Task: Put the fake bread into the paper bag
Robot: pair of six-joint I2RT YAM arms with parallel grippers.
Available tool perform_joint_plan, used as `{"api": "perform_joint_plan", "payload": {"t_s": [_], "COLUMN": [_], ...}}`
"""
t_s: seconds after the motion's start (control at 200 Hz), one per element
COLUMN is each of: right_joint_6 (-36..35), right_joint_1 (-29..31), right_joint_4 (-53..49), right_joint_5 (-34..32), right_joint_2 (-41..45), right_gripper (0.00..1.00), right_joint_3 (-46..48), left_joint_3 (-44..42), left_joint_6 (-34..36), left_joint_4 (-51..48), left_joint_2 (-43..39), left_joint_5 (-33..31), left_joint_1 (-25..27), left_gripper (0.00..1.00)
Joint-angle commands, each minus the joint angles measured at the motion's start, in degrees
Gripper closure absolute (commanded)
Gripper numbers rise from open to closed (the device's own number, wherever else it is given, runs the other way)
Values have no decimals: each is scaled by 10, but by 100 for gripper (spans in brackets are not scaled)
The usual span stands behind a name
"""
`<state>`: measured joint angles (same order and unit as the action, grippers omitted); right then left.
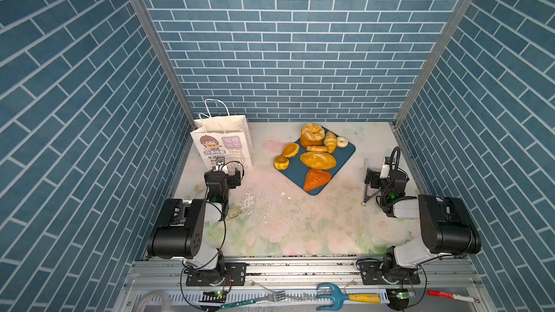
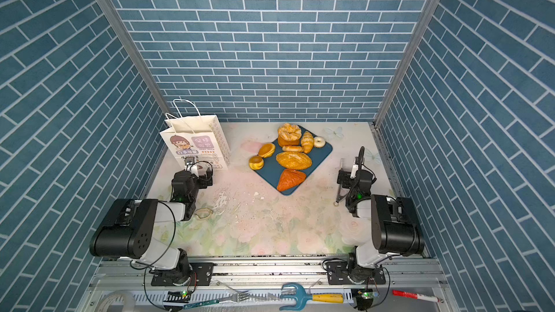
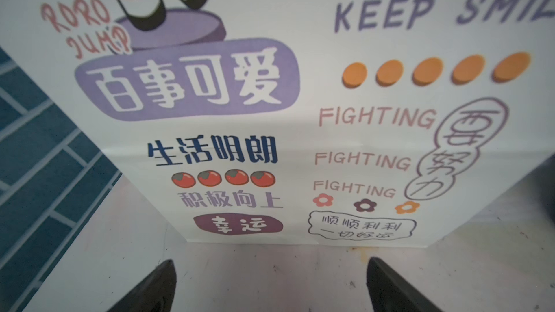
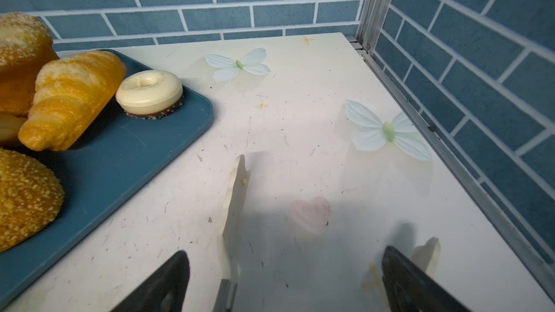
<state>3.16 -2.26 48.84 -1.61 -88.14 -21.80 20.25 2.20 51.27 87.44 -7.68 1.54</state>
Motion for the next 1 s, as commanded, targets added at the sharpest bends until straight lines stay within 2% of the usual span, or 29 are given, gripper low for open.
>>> {"api": "perform_joint_plan", "payload": {"t_s": [0.0, 0.995], "right_joint_6": [-8, -7], "right_joint_1": [-1, -3], "right_joint_4": [8, 12], "right_joint_5": [7, 10], "right_joint_2": [-2, -1], "right_gripper": [1, 3], "right_joint_3": [-7, -4], "left_joint_3": [9, 8], "left_joint_6": [2, 2], "left_joint_4": [2, 3], "left_joint_2": [1, -1], "left_joint_5": [-1, -1], "left_joint_1": [3, 3], "left_gripper": [0, 0]}}
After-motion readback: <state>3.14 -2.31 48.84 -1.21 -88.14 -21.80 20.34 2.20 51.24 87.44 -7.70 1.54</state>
